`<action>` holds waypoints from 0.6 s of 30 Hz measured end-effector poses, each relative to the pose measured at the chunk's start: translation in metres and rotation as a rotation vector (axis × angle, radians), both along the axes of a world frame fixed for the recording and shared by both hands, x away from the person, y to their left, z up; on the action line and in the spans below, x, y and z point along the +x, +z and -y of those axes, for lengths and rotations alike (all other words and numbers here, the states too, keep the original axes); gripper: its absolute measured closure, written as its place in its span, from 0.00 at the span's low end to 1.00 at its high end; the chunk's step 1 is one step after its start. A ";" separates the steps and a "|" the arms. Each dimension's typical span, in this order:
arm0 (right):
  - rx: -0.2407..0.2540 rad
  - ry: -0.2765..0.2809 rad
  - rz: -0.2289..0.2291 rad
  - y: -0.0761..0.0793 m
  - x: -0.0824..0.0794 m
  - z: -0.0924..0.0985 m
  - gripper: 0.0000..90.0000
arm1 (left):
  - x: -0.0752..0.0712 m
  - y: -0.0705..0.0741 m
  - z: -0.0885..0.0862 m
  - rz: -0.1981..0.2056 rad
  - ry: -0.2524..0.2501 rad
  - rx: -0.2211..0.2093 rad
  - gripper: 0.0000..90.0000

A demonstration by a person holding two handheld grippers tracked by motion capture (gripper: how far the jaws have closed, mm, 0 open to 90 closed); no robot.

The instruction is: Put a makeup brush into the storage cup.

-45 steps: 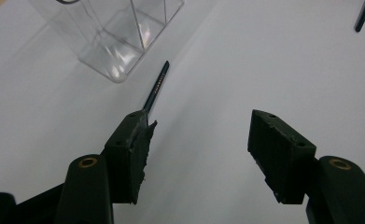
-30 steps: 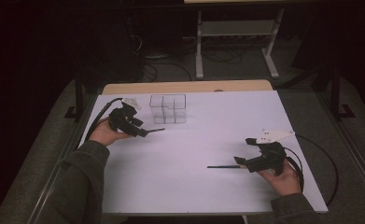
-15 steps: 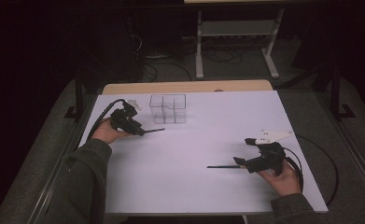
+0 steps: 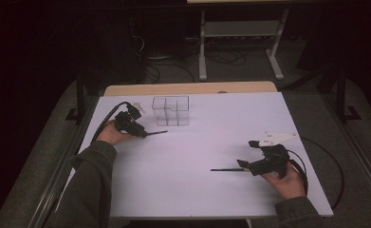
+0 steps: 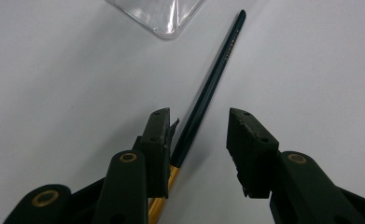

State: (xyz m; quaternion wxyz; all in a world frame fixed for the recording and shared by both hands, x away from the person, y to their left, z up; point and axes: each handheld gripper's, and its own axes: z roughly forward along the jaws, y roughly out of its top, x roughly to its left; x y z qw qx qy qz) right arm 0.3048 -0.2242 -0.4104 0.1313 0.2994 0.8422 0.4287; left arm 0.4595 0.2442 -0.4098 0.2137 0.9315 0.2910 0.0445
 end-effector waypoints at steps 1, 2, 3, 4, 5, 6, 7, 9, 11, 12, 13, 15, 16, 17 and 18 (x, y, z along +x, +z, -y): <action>0.000 0.000 0.000 0.000 0.000 0.000 0.16 | 0.001 -0.001 0.000 0.003 0.000 0.007 0.66; -0.002 0.005 -0.002 0.000 0.000 -0.001 0.16 | 0.002 -0.002 0.001 -0.006 0.008 0.005 0.68; -0.002 0.005 -0.002 0.000 0.000 -0.001 0.16 | 0.002 -0.002 0.001 -0.006 0.008 0.005 0.69; -0.006 0.007 -0.001 -0.001 0.000 -0.001 0.16 | 0.003 -0.003 0.000 -0.005 0.007 0.007 0.69; -0.007 0.007 -0.003 -0.001 0.000 -0.002 0.17 | 0.004 -0.003 0.000 -0.011 0.002 0.012 0.72; -0.006 0.007 -0.004 -0.001 0.000 -0.002 0.17 | 0.004 -0.005 0.001 -0.016 0.005 0.013 0.73; -0.006 0.007 -0.004 -0.001 0.000 -0.002 0.17 | 0.004 -0.005 0.001 -0.024 0.007 0.028 0.73; -0.006 0.009 -0.003 -0.001 0.000 -0.002 0.17 | 0.005 -0.006 0.001 -0.028 0.007 0.017 0.75; -0.005 0.009 -0.004 -0.001 0.000 -0.001 0.17 | 0.006 -0.007 0.002 -0.028 0.004 0.028 0.77; -0.007 0.010 -0.005 -0.001 0.000 -0.001 0.17 | 0.007 -0.007 0.003 -0.027 -0.006 0.031 0.78; -0.008 0.011 -0.004 -0.001 0.000 -0.001 0.16 | 0.007 -0.007 0.003 -0.027 -0.006 0.031 0.78; -0.010 0.011 -0.005 -0.001 0.000 -0.002 0.16 | 0.007 -0.008 0.003 -0.033 0.000 0.030 0.78; -0.015 0.012 -0.009 -0.001 0.000 -0.002 0.16 | 0.008 -0.009 0.003 -0.043 0.002 0.037 0.78; -0.017 0.014 -0.009 -0.002 0.000 -0.003 0.16 | 0.008 -0.010 0.002 -0.045 0.006 0.035 0.78; -0.018 0.013 -0.013 -0.002 -0.001 -0.003 0.16 | 0.008 -0.010 0.002 -0.046 0.009 0.032 0.78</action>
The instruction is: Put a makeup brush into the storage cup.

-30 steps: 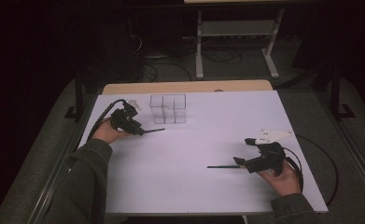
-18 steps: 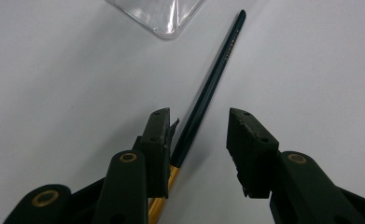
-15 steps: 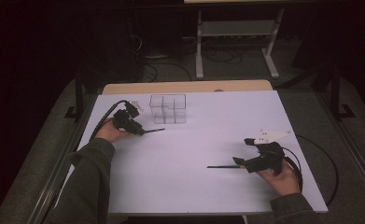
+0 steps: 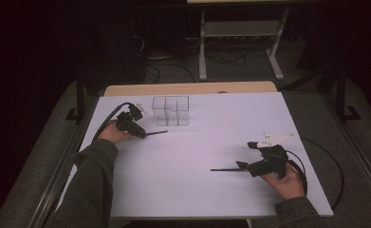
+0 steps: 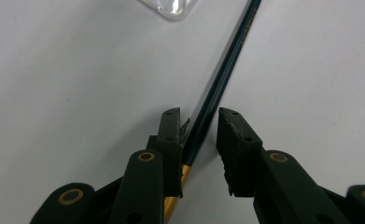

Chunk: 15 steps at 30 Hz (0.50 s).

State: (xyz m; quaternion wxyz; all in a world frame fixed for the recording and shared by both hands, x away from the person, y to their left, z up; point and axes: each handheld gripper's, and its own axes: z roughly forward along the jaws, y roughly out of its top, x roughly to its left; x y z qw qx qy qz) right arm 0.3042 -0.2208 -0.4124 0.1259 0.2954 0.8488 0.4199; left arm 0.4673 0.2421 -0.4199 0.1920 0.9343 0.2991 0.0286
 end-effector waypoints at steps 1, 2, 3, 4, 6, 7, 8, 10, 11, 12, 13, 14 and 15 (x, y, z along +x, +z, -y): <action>-0.006 0.007 0.005 0.000 0.000 0.000 0.16 | 0.000 0.000 0.000 -0.001 0.000 0.001 0.79; -0.008 0.009 0.006 0.000 0.000 0.000 0.16 | 0.000 0.000 -0.001 0.003 -0.002 0.000 0.80; -0.008 0.009 0.006 0.000 0.000 0.000 0.16 | 0.000 0.000 -0.001 0.003 -0.002 0.000 0.81; -0.008 0.007 0.006 0.000 0.001 0.000 0.16 | 0.001 0.000 -0.001 0.004 -0.007 0.004 0.82; -0.011 0.006 0.006 -0.001 0.001 0.000 0.16 | 0.000 0.000 0.000 0.014 -0.012 0.013 0.84; -0.012 0.007 0.006 -0.001 0.001 -0.001 0.17 | 0.000 0.000 0.000 0.014 -0.012 0.013 0.85; -0.014 0.008 0.008 -0.001 0.001 -0.001 0.16 | 0.000 0.000 0.000 0.017 -0.014 0.017 0.85; -0.015 0.007 0.006 -0.001 0.000 -0.002 0.16 | 0.000 0.000 0.000 0.023 -0.024 0.023 0.86; -0.018 0.008 0.007 -0.001 0.000 -0.002 0.16 | 0.000 0.000 0.000 0.024 -0.024 0.023 0.87; -0.016 0.007 0.003 -0.001 0.000 -0.002 0.17 | 0.000 0.000 0.000 0.023 -0.024 0.024 0.88; -0.018 0.007 0.002 -0.001 0.000 -0.002 0.17 | 0.000 0.000 0.000 0.023 -0.021 0.023 0.89; -0.023 0.008 0.002 -0.001 0.001 -0.003 0.16 | 0.000 0.001 0.000 0.024 -0.033 0.041 0.90; -0.023 0.008 0.002 -0.001 0.001 -0.003 0.16 | 0.000 0.001 0.000 0.024 -0.033 0.041 0.90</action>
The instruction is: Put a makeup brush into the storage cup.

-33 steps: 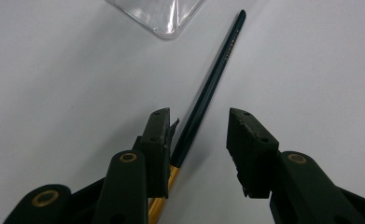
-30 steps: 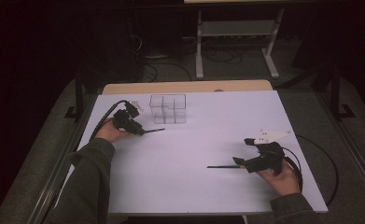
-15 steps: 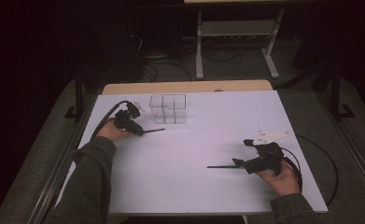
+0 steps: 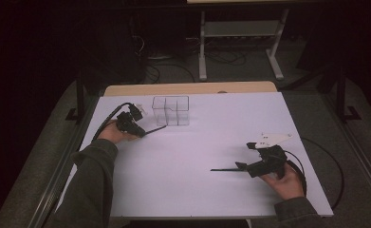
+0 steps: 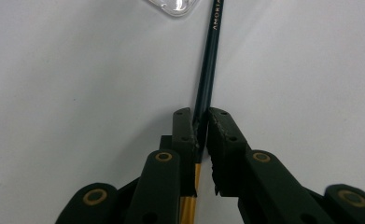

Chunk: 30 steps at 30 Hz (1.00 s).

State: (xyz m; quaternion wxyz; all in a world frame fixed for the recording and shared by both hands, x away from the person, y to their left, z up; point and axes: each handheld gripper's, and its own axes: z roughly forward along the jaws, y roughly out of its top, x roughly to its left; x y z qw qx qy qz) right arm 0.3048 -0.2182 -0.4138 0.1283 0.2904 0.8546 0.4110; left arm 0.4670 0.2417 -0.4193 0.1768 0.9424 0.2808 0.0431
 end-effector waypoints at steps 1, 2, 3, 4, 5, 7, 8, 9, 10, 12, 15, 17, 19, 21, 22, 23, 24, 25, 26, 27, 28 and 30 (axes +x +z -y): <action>0.003 0.002 0.000 0.000 0.000 0.000 0.16 | 0.000 0.000 0.000 0.002 -0.003 -0.002 0.91; 0.003 0.002 0.000 0.000 0.000 0.000 0.16 | 0.000 0.000 0.000 0.004 -0.004 0.000 0.91; 0.003 0.002 0.002 0.000 0.000 0.000 0.17 | -0.001 0.000 0.001 0.003 -0.003 -0.001 0.91; 0.003 0.002 0.002 0.000 0.000 0.000 0.17 | 0.000 0.000 0.001 0.004 -0.006 0.001 0.91; 0.005 0.003 0.002 0.000 0.000 0.001 0.17 | -0.001 0.000 0.001 0.006 -0.005 0.003 0.91; 0.009 -0.001 0.000 0.001 -0.001 0.000 0.17 | -0.001 0.000 0.002 0.008 -0.021 0.011 0.92; 0.009 -0.001 0.000 0.001 -0.001 0.000 0.17 | -0.001 0.000 0.002 0.012 -0.023 0.006 0.92; 0.005 -0.001 0.000 0.001 -0.001 0.000 0.16 | -0.002 0.000 0.002 0.008 -0.026 0.007 0.92; 0.005 -0.001 0.000 0.001 -0.001 0.000 0.16 | -0.002 0.000 0.002 0.008 -0.026 0.007 0.92; 0.004 -0.001 -0.001 0.000 -0.001 0.000 0.17 | -0.003 0.000 0.002 0.002 -0.036 0.004 0.92; 0.003 0.000 0.003 0.000 -0.001 0.000 0.16 | -0.004 0.000 0.003 0.005 -0.047 0.010 0.93; 0.009 -0.003 0.000 0.000 0.000 0.000 0.16 | -0.005 0.001 0.003 0.005 -0.050 0.014 0.93; 0.009 -0.002 -0.002 0.000 0.000 0.000 0.16 | -0.005 0.001 0.001 0.004 -0.053 0.018 0.93; 0.009 0.002 -0.001 0.000 0.001 0.000 0.17 | -0.006 0.003 -0.001 -0.002 -0.058 0.020 0.93; 0.009 0.002 -0.001 0.000 0.001 0.000 0.17 | -0.006 0.003 -0.001 -0.002 -0.058 0.020 0.93; 0.008 0.000 -0.001 0.000 0.000 0.000 0.16 | -0.007 0.003 -0.001 -0.001 -0.058 0.021 0.93; 0.009 0.002 -0.001 0.000 0.001 0.000 0.16 | -0.007 0.003 -0.001 0.000 -0.062 0.022 0.93; 0.010 0.001 -0.001 0.000 0.001 0.000 0.16 | -0.008 0.005 0.000 0.000 -0.071 0.023 0.93; 0.010 0.001 -0.001 0.000 0.001 0.000 0.16 | -0.008 0.005 0.000 0.000 -0.071 0.023 0.93; 0.009 0.000 -0.004 0.000 0.000 0.000 0.17 | -0.010 0.006 0.000 0.005 -0.078 0.022 0.93; 0.009 0.000 -0.004 0.000 0.000 0.000 0.17 | -0.010 0.006 0.000 0.005 -0.078 0.022 0.93; 0.008 -0.001 -0.004 0.000 0.000 0.000 0.17 | -0.012 0.008 0.001 0.006 -0.087 0.025 0.93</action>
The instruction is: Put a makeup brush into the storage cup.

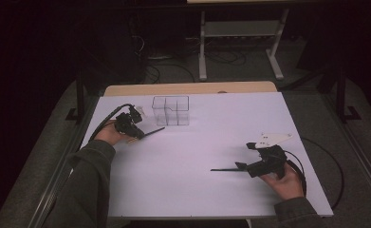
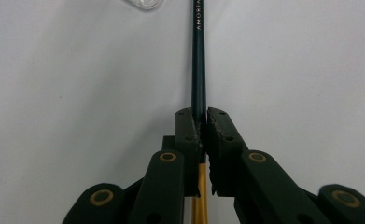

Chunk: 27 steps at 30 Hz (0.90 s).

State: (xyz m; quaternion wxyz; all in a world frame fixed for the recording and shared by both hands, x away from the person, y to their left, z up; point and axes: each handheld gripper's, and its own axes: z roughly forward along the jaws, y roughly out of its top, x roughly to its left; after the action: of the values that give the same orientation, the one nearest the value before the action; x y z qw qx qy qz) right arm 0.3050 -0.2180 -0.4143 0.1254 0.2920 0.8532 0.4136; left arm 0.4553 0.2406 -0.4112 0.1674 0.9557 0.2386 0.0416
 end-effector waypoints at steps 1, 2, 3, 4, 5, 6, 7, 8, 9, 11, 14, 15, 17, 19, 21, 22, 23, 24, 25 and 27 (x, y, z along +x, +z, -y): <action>0.003 0.001 -0.004 0.000 0.000 0.000 0.16 | -0.002 0.002 0.000 0.003 -0.010 0.003 0.93; 0.003 0.001 -0.004 0.000 0.000 0.000 0.16 | -0.002 0.002 0.000 0.003 -0.010 0.003 0.93; 0.003 0.002 -0.004 0.000 0.000 0.000 0.16 | -0.003 0.003 0.000 0.007 -0.011 0.000 0.93; 0.001 0.002 -0.004 0.000 0.000 0.000 0.16 | -0.004 0.005 0.001 0.005 -0.011 -0.005 0.93; -0.001 0.002 -0.005 0.000 0.000 0.000 0.16 | -0.005 0.006 0.001 0.010 -0.019 -0.006 0.93; -0.002 -0.001 -0.006 0.000 0.000 0.000 0.16 | -0.008 0.009 0.002 0.018 -0.026 -0.015 0.93; -0.002 -0.001 -0.006 0.000 0.000 0.000 0.16 | -0.008 0.009 0.002 0.018 -0.026 -0.015 0.93; -0.003 -0.003 -0.003 0.000 0.000 0.000 0.16 | -0.010 0.011 0.002 0.018 -0.032 -0.014 0.93; -0.002 -0.003 -0.002 0.000 0.000 0.000 0.16 | -0.011 0.012 0.003 0.017 -0.037 -0.014 0.93; 0.005 -0.003 -0.005 0.000 0.000 0.000 0.16 | -0.017 0.016 0.004 0.023 -0.047 -0.014 0.93; 0.011 0.004 -0.014 0.001 -0.001 -0.001 0.18 | -0.021 0.019 0.005 0.026 -0.054 -0.006 0.93; 0.011 0.004 -0.014 0.001 -0.001 -0.001 0.18 | -0.023 0.020 0.005 0.033 -0.059 -0.009 0.93; 0.013 0.013 -0.010 0.004 -0.002 -0.002 0.18 | -0.027 0.024 0.007 0.036 -0.061 -0.023 0.93; 0.016 0.015 -0.008 0.006 -0.003 -0.003 0.18 | -0.031 0.029 0.009 0.043 -0.071 -0.023 0.93; 0.013 0.017 -0.007 0.007 -0.003 -0.004 0.18 | -0.035 0.033 0.011 0.049 -0.080 -0.029 0.93; 0.012 0.020 -0.001 0.009 -0.003 -0.005 0.18 | -0.038 0.035 0.012 0.049 -0.084 -0.031 0.93; 0.014 0.025 -0.008 0.013 -0.004 -0.007 0.18 | -0.040 0.038 0.013 0.053 -0.088 -0.031 0.93; 0.014 0.025 -0.008 0.013 -0.004 -0.007 0.18 | -0.043 0.040 0.014 0.056 -0.092 -0.033 0.93; 0.005 0.033 -0.007 0.016 -0.003 -0.009 0.18 | -0.047 0.044 0.015 0.064 -0.099 -0.036 0.93; 0.003 0.035 -0.008 0.019 -0.004 -0.010 0.18 | -0.050 0.046 0.016 0.068 -0.099 -0.042 0.93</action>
State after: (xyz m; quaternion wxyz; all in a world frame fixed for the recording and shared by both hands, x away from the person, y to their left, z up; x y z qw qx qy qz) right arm 0.3013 -0.2078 -0.3950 0.1141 0.2791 0.8580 0.4158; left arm 0.4058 0.2251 -0.3652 0.1972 0.9607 0.1858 0.0606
